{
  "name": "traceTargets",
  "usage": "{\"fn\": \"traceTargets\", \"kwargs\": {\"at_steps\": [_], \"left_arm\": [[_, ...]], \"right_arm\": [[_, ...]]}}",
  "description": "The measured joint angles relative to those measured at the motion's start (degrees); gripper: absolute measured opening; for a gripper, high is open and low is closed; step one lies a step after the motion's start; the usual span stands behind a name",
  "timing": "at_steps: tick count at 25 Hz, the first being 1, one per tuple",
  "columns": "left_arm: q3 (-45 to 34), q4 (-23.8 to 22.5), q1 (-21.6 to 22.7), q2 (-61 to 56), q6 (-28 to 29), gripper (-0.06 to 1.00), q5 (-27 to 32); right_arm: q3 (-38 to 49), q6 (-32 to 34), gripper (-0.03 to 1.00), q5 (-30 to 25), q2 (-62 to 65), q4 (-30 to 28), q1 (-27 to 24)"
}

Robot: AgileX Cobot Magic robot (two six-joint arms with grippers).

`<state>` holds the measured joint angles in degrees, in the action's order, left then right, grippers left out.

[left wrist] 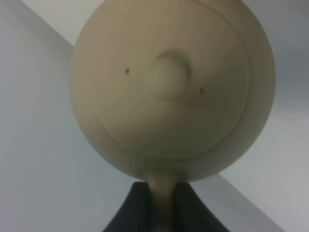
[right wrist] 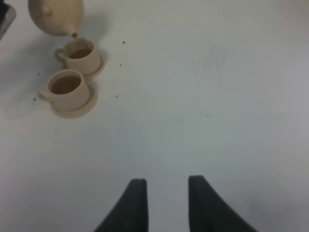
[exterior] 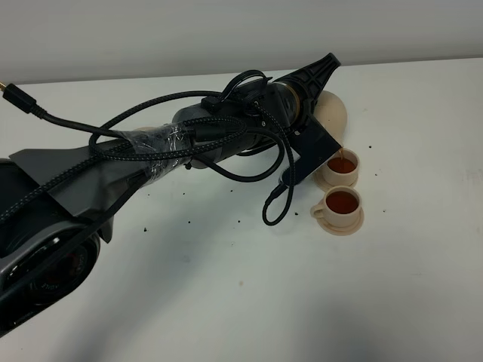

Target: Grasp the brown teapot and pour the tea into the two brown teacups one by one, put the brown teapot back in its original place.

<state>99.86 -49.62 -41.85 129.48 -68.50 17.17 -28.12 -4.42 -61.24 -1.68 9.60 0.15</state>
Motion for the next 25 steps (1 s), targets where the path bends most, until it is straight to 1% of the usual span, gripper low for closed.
{"fn": "traceTargets", "kwargs": {"at_steps": [6, 25], "left_arm": [[0.0, -1.7, 0.0, 0.0, 0.0, 0.16, -0.3], [0.0, -2.8, 0.0, 0.0, -0.2, 0.16, -1.2]], "right_arm": [[0.0, 0.0, 0.24, 0.0, 0.0, 0.0, 0.0], [0.0, 0.0, 0.24, 0.0, 0.0, 0.0, 0.0]]}}
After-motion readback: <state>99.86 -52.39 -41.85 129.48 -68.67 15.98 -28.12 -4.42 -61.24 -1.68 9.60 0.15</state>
